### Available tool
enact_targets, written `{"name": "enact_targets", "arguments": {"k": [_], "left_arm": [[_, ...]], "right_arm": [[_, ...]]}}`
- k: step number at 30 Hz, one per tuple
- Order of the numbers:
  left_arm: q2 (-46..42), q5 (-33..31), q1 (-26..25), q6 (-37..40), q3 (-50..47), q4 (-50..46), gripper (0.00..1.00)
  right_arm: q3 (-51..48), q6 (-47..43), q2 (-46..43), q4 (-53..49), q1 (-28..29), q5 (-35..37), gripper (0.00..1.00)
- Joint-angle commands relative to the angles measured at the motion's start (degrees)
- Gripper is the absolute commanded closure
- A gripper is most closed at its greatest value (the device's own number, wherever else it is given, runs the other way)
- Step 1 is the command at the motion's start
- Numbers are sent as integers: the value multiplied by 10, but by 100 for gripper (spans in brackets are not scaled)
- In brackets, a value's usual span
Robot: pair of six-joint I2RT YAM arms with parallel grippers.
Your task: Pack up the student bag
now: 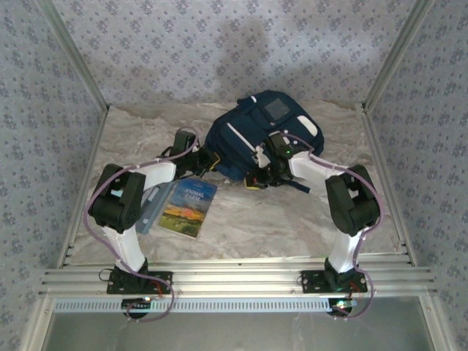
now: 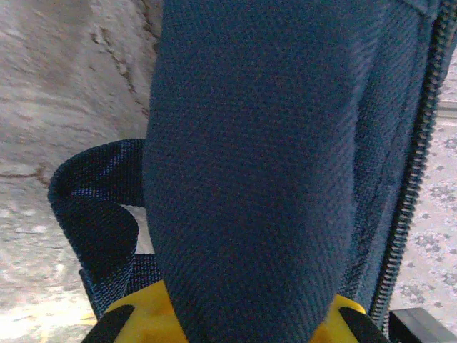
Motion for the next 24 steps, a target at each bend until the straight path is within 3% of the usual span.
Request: {"name": "enact_targets", "arguments": {"k": [1, 15, 24], "left_arm": [[-33, -25, 31, 38, 15, -29, 100], [-75, -14, 45, 59, 3, -60, 100], [-93, -10, 38, 55, -11, -63, 100]], "right_arm": [[-34, -30, -37, -62, -30, 8, 100], [-9, -115, -33, -129, -171, 163, 100], [73, -141, -21, -151, -200, 267, 100]]}}
